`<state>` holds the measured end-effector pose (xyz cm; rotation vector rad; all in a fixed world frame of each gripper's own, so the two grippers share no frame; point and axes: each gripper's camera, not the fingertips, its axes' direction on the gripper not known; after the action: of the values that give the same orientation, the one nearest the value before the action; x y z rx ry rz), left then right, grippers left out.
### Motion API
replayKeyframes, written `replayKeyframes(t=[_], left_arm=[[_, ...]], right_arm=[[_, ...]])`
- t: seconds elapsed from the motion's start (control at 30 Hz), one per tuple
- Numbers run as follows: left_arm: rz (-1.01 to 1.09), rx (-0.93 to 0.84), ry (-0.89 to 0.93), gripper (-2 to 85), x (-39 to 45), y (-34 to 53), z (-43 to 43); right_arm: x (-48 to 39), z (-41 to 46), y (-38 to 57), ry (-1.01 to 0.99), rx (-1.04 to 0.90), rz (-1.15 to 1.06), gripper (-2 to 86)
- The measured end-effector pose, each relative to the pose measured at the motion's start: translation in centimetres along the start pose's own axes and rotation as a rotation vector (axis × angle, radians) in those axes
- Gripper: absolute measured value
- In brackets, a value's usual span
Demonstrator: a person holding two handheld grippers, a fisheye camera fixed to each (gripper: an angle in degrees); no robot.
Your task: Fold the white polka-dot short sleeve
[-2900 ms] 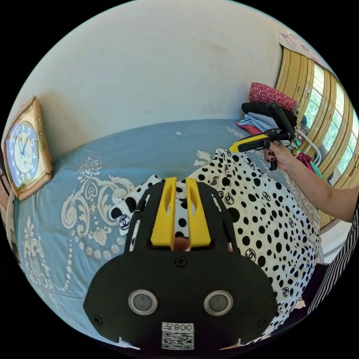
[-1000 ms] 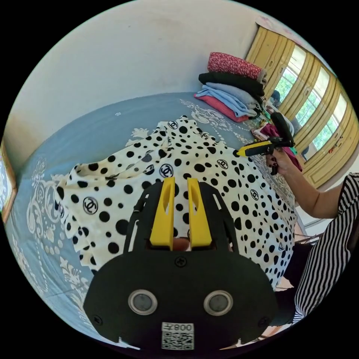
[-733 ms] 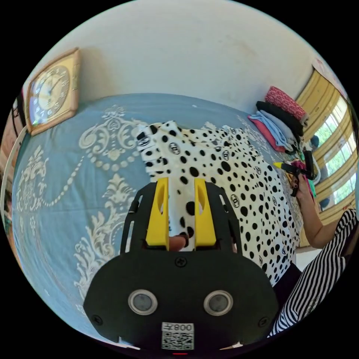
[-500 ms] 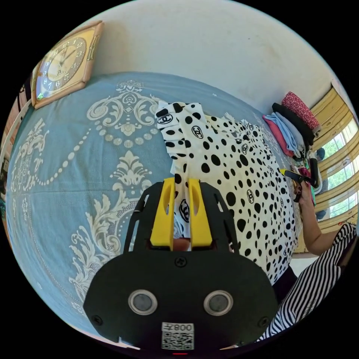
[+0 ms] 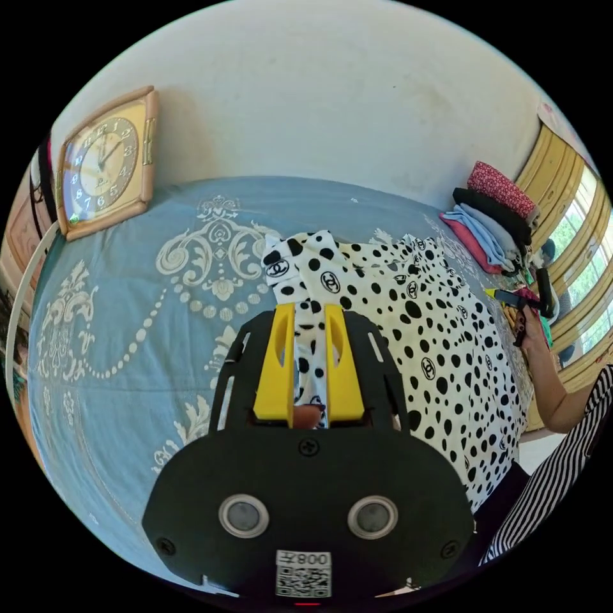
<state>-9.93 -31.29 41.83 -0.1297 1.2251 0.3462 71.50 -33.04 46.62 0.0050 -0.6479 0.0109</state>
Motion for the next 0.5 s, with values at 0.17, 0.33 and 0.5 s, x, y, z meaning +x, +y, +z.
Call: replayKeyframes(t=[0.17,0.33,0.5], left_arm=[[0.087,-0.046,-0.001,6.2,1.7,-5.6,4.4],[0.098,-0.131,-0.051,4.6,2.6,-8.7,9.6],[0.081,-0.074,-0.037,4.3,3.4,-8.7,8.9]], right_arm=[[-5.6,4.1,-4.8,-0.005,-0.082,-0.200,0.2],[-9.6,11.6,-10.0,0.098,-0.249,-0.287,0.1],[-10.7,13.4,-11.1,0.072,-0.270,-0.267,0.1]])
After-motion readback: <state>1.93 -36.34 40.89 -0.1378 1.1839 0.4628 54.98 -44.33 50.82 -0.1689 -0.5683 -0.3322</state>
